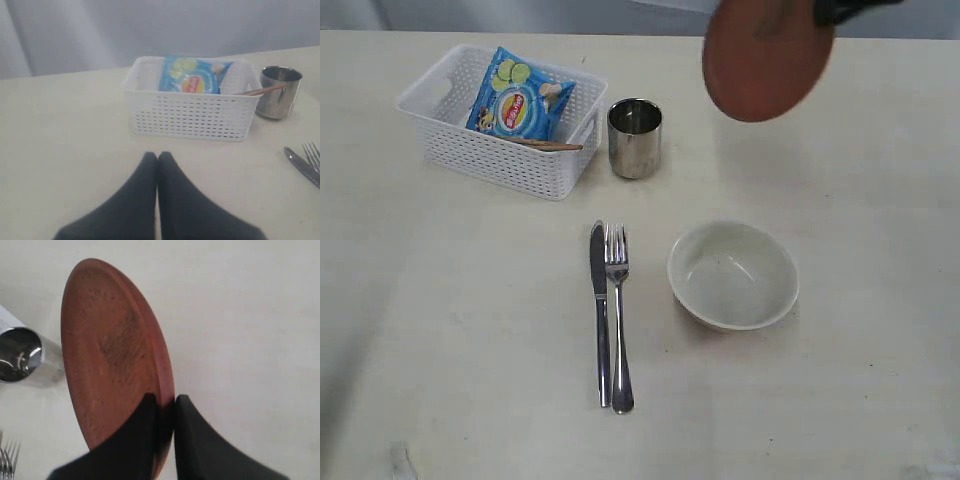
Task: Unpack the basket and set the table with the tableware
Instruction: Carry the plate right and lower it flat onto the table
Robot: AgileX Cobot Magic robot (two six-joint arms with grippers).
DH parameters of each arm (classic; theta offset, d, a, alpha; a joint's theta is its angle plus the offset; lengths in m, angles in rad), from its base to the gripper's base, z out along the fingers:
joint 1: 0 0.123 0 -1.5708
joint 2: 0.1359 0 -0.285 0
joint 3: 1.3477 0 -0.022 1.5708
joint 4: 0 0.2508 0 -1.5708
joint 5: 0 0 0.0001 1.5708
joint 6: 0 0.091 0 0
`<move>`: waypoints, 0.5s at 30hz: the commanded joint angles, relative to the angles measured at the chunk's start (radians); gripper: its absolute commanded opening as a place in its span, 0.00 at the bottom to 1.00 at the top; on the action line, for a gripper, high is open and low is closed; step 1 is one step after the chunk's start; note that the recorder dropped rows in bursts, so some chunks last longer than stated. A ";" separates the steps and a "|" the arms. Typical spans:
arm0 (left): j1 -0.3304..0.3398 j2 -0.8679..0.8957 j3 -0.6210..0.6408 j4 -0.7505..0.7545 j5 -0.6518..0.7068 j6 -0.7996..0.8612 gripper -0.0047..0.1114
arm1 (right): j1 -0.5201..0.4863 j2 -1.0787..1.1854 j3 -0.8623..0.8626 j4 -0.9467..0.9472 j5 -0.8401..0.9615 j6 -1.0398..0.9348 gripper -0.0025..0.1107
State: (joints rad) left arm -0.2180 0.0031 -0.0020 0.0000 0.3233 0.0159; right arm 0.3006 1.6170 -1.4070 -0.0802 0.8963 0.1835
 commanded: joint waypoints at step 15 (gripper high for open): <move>0.002 -0.003 0.002 0.000 -0.004 -0.002 0.04 | -0.249 0.268 0.102 0.533 -0.130 -0.330 0.02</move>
State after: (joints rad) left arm -0.2180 0.0031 -0.0020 0.0000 0.3233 0.0159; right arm 0.0638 1.8613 -1.3062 0.4114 0.8110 -0.1345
